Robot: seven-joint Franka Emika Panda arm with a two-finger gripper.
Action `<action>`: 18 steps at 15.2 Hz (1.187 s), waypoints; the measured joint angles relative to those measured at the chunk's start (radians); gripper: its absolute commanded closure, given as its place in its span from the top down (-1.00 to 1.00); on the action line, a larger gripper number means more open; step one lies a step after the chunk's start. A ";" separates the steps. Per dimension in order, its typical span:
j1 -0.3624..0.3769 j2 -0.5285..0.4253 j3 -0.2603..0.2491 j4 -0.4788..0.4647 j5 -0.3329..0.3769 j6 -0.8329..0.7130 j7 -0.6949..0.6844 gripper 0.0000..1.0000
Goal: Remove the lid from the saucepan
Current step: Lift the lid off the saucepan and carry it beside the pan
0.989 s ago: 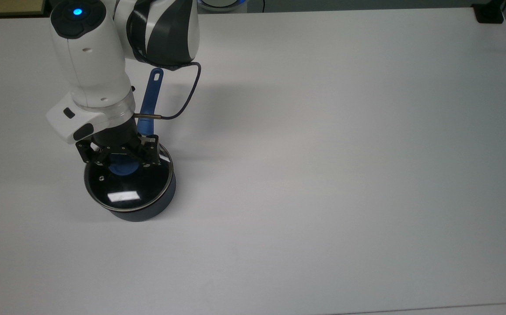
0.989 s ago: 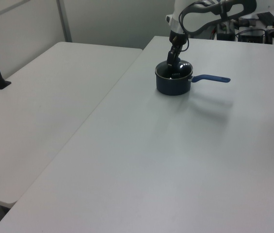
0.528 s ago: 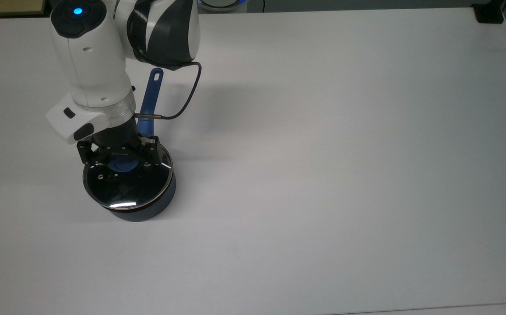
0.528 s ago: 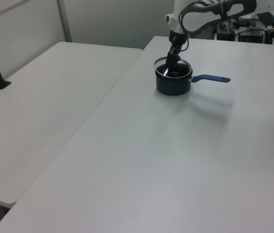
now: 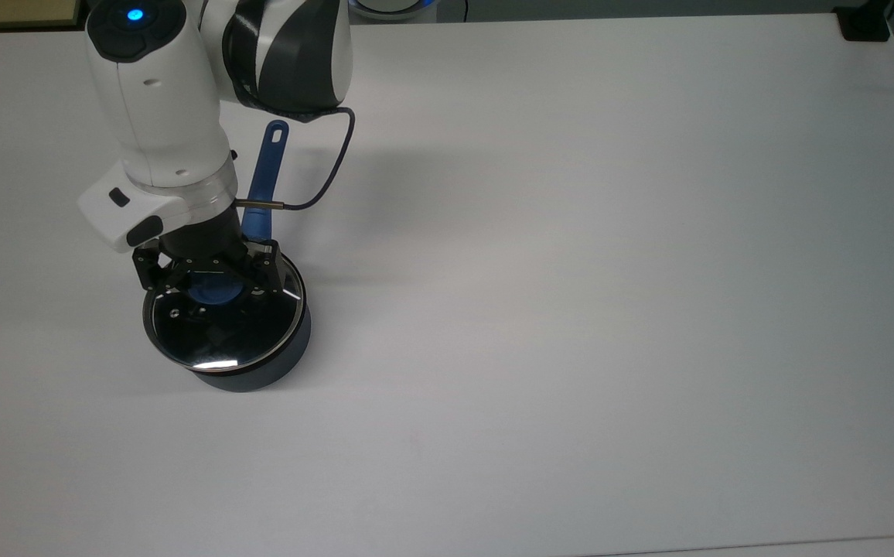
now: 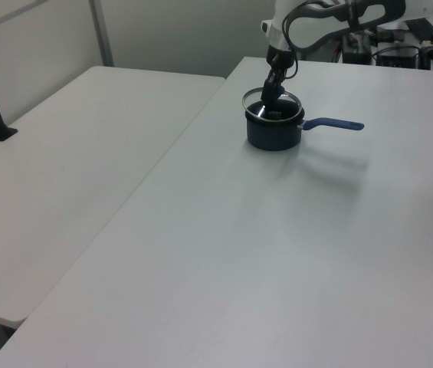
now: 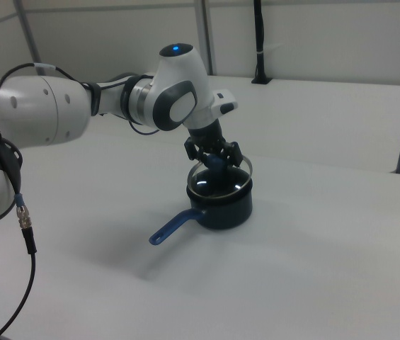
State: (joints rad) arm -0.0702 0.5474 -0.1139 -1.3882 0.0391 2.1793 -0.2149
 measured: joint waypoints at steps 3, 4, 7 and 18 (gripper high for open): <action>0.002 -0.024 0.000 0.013 0.011 -0.003 0.000 -0.31; 0.008 -0.035 0.000 0.013 0.021 -0.018 0.000 -0.31; 0.044 -0.086 0.001 0.014 0.030 -0.135 0.000 -0.29; 0.237 -0.110 0.000 -0.079 0.031 -0.299 0.000 -0.29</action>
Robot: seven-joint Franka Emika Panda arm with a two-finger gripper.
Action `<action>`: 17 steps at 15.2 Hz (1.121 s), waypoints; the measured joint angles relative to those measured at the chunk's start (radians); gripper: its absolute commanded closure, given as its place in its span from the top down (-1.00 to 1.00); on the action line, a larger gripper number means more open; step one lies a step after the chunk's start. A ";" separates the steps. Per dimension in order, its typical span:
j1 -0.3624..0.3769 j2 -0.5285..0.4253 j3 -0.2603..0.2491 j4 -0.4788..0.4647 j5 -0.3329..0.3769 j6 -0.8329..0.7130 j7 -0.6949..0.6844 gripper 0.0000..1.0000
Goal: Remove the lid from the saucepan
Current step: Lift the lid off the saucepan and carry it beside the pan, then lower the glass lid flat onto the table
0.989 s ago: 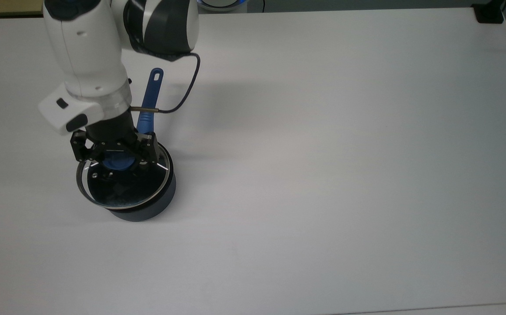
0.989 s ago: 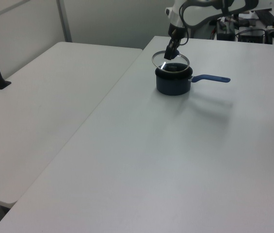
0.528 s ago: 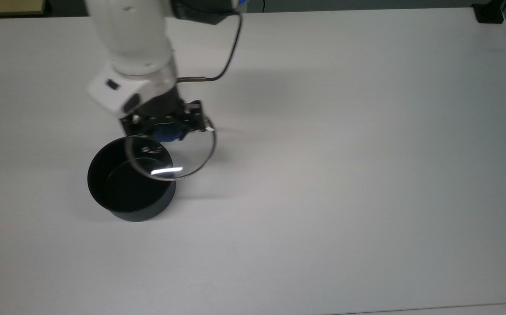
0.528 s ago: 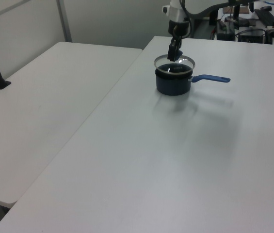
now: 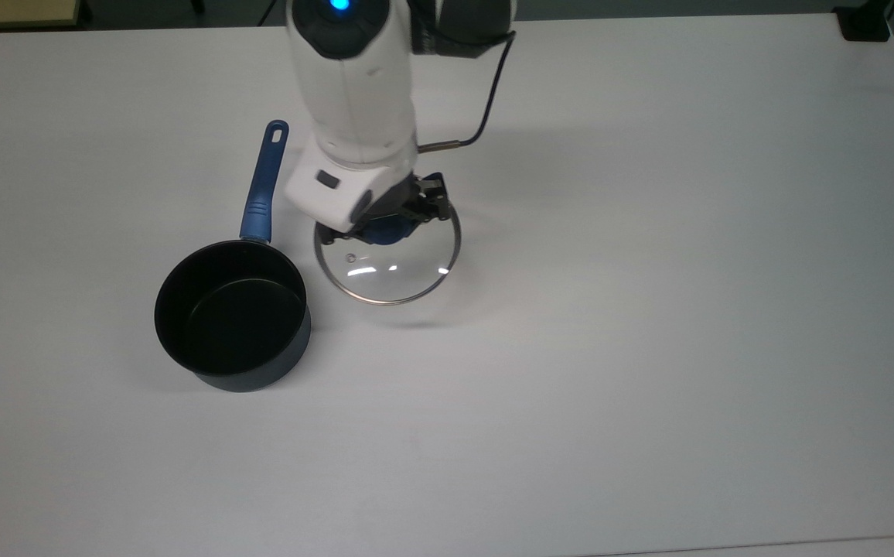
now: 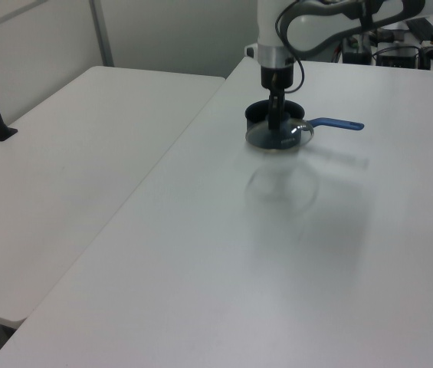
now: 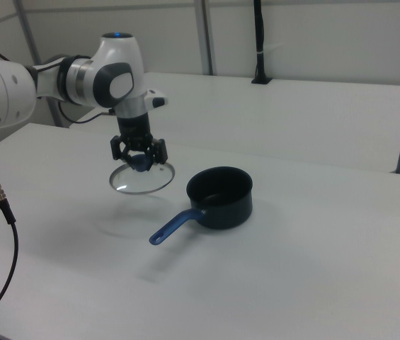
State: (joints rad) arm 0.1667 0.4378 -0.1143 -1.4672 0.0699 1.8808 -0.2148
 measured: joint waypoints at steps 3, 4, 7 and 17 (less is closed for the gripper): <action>0.020 0.000 0.000 -0.037 0.000 0.000 0.000 -0.29; 0.024 0.000 0.000 -0.055 0.000 0.002 0.000 -0.29; 0.024 -0.001 -0.001 -0.097 0.000 0.040 0.000 -0.29; 0.061 0.012 0.000 -0.166 -0.001 0.127 0.004 -0.29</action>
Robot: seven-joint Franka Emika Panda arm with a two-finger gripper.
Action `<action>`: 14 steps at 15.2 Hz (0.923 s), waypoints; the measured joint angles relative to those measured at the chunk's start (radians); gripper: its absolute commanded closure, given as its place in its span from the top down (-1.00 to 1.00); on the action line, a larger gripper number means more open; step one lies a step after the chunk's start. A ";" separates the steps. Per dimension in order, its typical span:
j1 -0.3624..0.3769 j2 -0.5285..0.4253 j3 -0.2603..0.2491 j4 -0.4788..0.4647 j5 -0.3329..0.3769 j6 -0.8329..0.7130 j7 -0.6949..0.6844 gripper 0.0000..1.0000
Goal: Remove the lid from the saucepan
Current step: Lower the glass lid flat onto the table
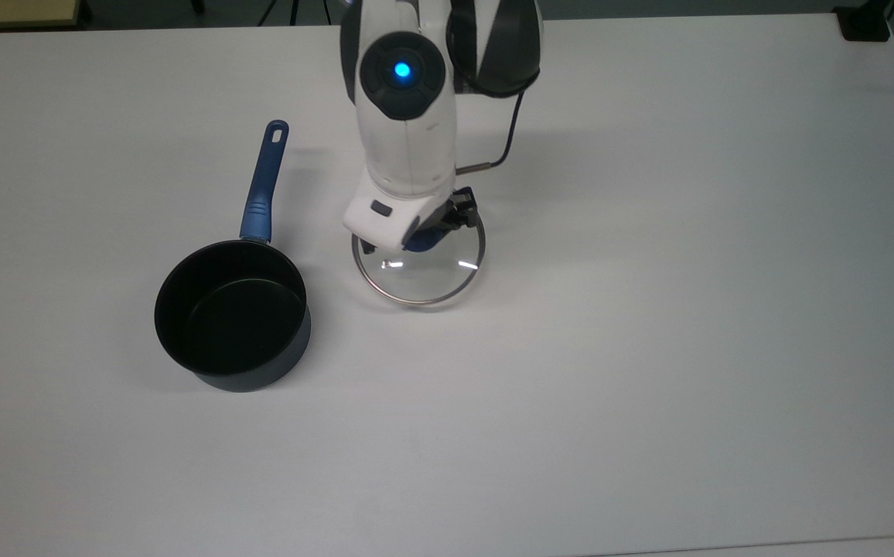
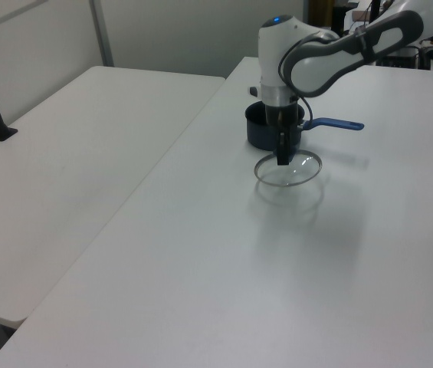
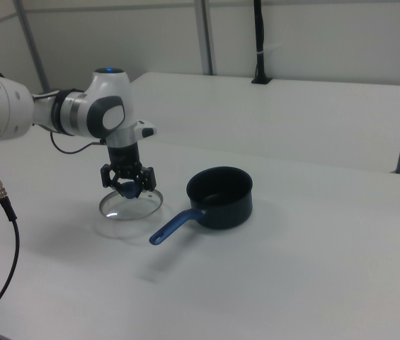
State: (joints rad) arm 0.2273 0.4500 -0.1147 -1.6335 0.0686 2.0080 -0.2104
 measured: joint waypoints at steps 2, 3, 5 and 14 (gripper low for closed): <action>0.013 0.018 0.000 -0.006 -0.006 0.022 0.003 -0.29; 0.015 0.024 0.000 -0.010 -0.007 0.024 0.003 -0.29; 0.015 0.023 0.000 -0.019 -0.007 0.025 0.003 -0.29; 0.024 -0.067 0.005 -0.158 -0.022 0.025 0.003 -0.29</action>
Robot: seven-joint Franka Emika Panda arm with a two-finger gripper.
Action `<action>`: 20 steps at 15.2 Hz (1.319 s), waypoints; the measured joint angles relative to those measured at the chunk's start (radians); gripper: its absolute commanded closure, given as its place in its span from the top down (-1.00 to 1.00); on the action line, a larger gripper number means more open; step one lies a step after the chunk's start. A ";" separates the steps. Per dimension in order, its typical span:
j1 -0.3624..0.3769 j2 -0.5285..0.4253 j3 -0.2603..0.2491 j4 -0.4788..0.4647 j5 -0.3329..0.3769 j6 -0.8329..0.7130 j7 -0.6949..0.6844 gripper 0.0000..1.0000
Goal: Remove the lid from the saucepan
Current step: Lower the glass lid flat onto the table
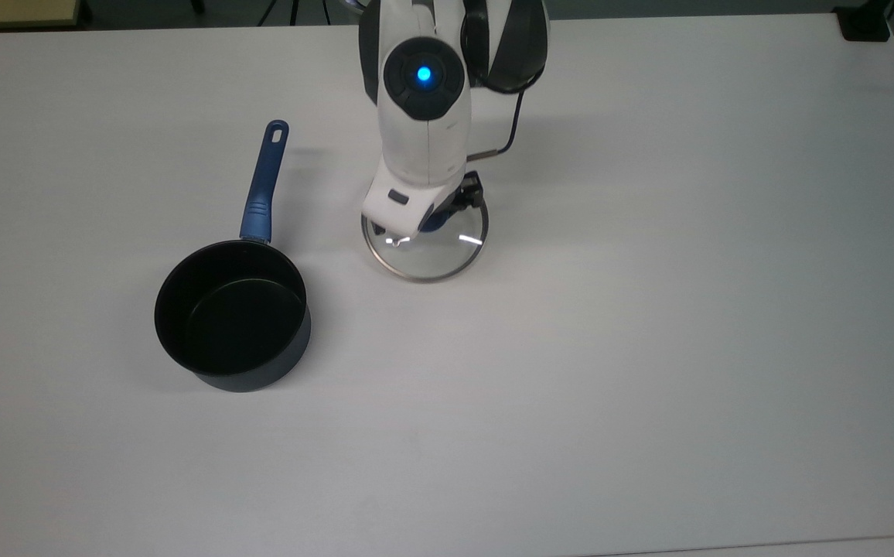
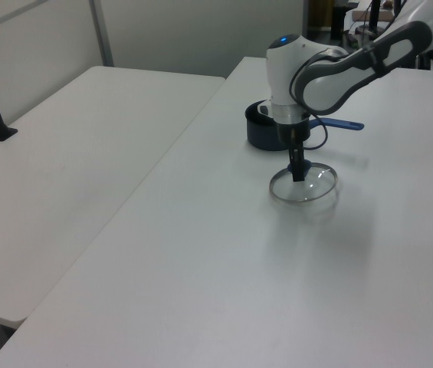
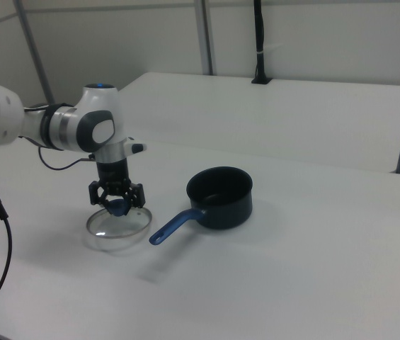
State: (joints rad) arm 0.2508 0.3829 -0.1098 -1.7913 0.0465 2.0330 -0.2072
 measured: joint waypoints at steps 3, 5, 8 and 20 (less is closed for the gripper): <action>0.003 -0.052 0.024 -0.094 -0.035 0.041 0.000 -0.29; 0.003 -0.068 0.026 -0.126 -0.038 0.079 0.000 -0.16; 0.003 -0.074 0.026 -0.139 -0.038 0.091 0.000 0.17; -0.002 -0.076 0.027 -0.150 -0.038 0.091 0.011 1.00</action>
State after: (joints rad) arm 0.2493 0.3068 -0.0831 -1.9408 0.0086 2.1241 -0.1964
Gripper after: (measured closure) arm 0.000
